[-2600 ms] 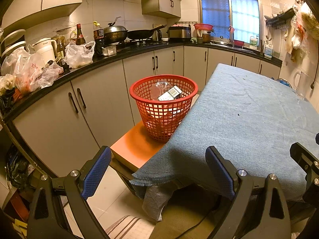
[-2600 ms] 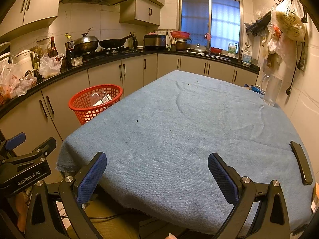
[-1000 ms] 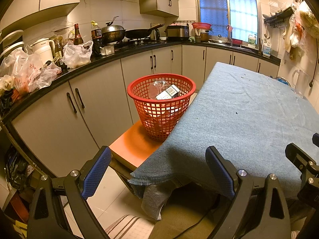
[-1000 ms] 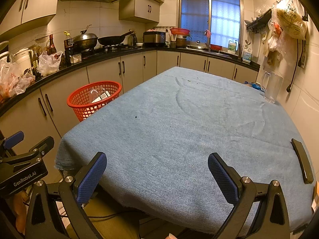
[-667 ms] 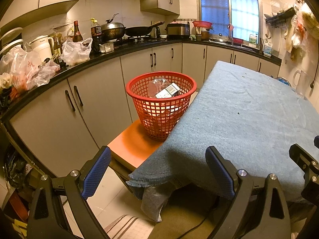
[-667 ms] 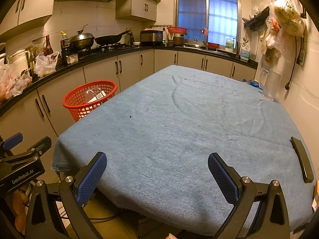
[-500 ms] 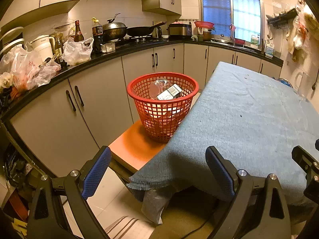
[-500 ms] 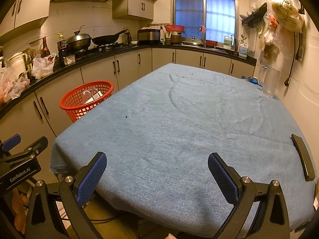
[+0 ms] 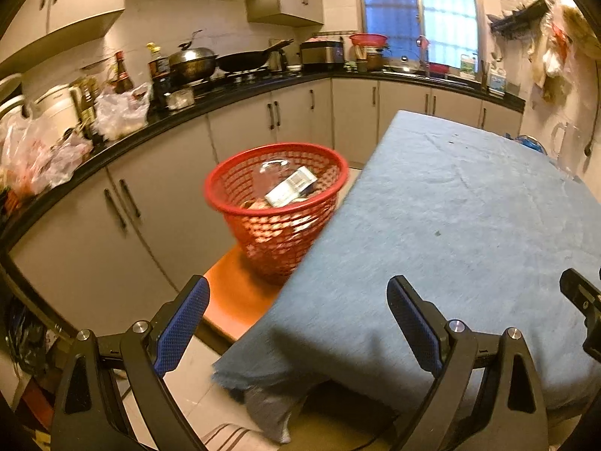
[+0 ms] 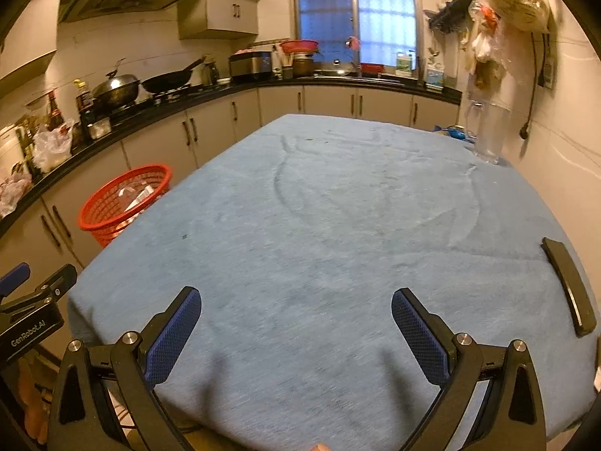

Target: Collect trash

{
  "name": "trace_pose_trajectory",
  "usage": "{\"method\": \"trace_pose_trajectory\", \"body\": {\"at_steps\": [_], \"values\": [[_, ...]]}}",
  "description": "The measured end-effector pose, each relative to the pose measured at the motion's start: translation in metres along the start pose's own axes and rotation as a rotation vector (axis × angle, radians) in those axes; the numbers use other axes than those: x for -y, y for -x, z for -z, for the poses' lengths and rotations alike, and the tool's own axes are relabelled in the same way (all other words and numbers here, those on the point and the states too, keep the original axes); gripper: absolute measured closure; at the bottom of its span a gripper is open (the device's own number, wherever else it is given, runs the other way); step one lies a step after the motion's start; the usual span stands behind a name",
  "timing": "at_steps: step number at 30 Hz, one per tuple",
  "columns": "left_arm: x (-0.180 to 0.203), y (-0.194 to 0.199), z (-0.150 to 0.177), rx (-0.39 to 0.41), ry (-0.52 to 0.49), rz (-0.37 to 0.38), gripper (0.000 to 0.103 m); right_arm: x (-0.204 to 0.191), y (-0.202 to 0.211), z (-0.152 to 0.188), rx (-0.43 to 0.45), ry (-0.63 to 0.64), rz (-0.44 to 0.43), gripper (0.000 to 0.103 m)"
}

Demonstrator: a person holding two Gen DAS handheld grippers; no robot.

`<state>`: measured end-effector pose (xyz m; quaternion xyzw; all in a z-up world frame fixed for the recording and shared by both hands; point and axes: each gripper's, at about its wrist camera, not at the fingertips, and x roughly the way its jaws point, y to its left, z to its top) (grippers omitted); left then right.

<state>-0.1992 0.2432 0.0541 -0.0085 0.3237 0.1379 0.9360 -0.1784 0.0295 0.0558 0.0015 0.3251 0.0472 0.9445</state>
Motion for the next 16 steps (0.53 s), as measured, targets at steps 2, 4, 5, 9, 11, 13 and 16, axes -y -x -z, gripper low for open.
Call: {"method": "trace_pose_trajectory", "body": {"at_steps": [2, 4, 5, 9, 11, 13, 16], "values": [[0.016, -0.004, -0.009, 0.005, -0.028, 0.026, 0.008, 0.013, -0.001, -0.006, 0.007, -0.023, 0.013, 0.0], [0.035, -0.007, -0.019, 0.009, -0.064, 0.055, 0.008, 0.029, -0.003, -0.012, 0.007, -0.05, 0.036, 0.0], [0.044, -0.009, -0.022, 0.01, -0.079, 0.075, 0.008, 0.038, -0.004, -0.015, 0.008, -0.061, 0.055, 0.0], [0.095, -0.021, -0.044, 0.0, -0.165, 0.185, 0.008, 0.079, -0.011, -0.025, -0.011, -0.104, 0.143, 0.0], [0.121, -0.03, -0.053, -0.02, -0.202, 0.227, 0.008, 0.103, -0.016, -0.029, -0.036, -0.128, 0.187, 0.0], [0.149, -0.04, -0.061, -0.05, -0.222, 0.289, 0.008, 0.125, -0.019, -0.031, -0.05, -0.154, 0.238, 0.0], [0.189, -0.052, -0.064, -0.079, -0.273, 0.358, 0.008, 0.157, -0.027, -0.033, -0.092, -0.195, 0.307, 0.0]]}}
